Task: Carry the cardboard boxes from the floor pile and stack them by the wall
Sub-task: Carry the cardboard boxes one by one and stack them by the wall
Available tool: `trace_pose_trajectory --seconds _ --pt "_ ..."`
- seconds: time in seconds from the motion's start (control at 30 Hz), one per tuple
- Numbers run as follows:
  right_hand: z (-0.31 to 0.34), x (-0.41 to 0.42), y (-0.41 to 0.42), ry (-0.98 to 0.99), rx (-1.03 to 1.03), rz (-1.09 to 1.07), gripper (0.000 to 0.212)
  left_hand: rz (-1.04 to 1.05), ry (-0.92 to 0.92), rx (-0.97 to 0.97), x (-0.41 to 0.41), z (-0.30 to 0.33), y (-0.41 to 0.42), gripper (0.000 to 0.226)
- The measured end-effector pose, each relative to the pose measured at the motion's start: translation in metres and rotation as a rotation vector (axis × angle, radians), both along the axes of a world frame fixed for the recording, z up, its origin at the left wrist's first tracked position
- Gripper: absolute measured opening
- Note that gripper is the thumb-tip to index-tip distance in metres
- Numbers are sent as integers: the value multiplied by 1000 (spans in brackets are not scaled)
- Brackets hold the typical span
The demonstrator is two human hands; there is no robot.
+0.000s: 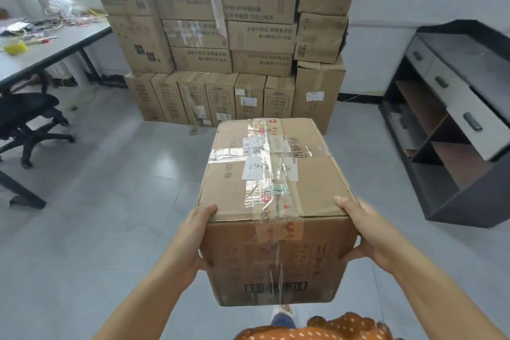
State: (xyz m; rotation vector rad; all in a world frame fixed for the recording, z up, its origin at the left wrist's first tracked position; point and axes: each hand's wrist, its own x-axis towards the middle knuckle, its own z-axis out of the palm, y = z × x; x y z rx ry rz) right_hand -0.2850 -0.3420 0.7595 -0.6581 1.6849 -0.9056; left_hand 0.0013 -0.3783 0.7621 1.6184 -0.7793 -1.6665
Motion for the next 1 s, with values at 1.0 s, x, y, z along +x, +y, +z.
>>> trace_pose_trajectory --seconds 1.0 --pt "118 -62 -663 84 -297 -123 28 -142 105 -267 -69 97 -725 19"
